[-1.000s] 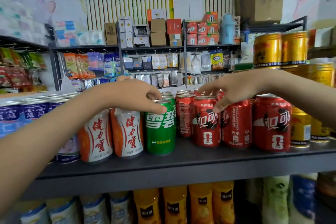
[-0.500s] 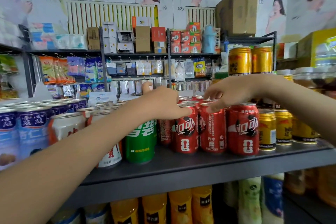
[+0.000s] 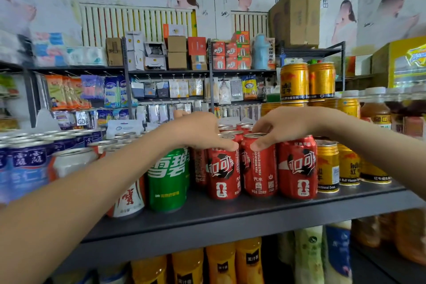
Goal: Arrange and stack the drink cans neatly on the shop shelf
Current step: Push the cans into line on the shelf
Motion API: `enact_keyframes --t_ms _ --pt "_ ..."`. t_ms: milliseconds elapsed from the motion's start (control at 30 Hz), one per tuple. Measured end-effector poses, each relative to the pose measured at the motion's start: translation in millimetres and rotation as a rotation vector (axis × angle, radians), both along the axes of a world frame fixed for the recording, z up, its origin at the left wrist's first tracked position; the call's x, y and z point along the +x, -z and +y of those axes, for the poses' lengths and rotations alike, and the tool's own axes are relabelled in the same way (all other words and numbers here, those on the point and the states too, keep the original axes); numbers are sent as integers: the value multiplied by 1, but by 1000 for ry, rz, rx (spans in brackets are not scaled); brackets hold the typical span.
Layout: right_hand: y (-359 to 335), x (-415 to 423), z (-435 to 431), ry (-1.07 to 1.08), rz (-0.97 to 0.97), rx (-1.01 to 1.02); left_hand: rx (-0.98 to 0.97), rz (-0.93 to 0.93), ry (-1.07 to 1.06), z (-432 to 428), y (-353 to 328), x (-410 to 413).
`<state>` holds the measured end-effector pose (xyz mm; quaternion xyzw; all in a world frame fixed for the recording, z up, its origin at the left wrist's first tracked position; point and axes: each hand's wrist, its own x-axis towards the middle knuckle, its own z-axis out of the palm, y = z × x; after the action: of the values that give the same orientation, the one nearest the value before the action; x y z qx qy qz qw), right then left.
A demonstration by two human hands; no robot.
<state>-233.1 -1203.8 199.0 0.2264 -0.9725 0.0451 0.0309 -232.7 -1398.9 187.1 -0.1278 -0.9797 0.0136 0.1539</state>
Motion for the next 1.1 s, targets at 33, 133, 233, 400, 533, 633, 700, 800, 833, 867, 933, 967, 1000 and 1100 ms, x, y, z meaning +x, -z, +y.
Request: enact_keyframes --t_ms 33,133,233,400,533,633,700,800,833,867,933,967,1000,1100 --pt "-2 1 2 -23 -12 -27 17 -23 6 -3 -2 2" --pt "-8 3 4 -94 -58 -85 125 -99 41 -15 -6 8" --pt "-10 0 -2 -142 -83 -78 147 -86 12 -23 -7 15" --pt "-8 -5 -13 -193 -108 -79 93 -23 -78 -27 -7 20" --pt "-6 -10 -18 -194 -146 -81 82 -81 -102 -26 -7 23" --pt "-7 -9 -13 -173 -120 -58 -3 -105 -137 -21 -7 27" --pt "-9 -4 -3 -138 -63 -48 -103 -69 -153 -17 -6 30" --pt "-14 3 20 -56 -10 -9 -136 -31 -109 -12 -3 32" --pt "-15 5 29 -20 -9 4 -127 -34 -84 -11 -2 32" --pt "-15 8 38 15 -13 18 -120 -44 -61 -9 -1 32" --pt "-13 12 51 79 -15 72 -113 -63 -22 -6 1 33" --pt "-12 14 55 102 -23 102 -104 -69 -1 -3 2 34" --pt "-10 16 59 116 -35 123 -93 -72 23 -1 3 34" --pt "-7 19 63 119 -43 122 -49 -81 90 4 5 32"
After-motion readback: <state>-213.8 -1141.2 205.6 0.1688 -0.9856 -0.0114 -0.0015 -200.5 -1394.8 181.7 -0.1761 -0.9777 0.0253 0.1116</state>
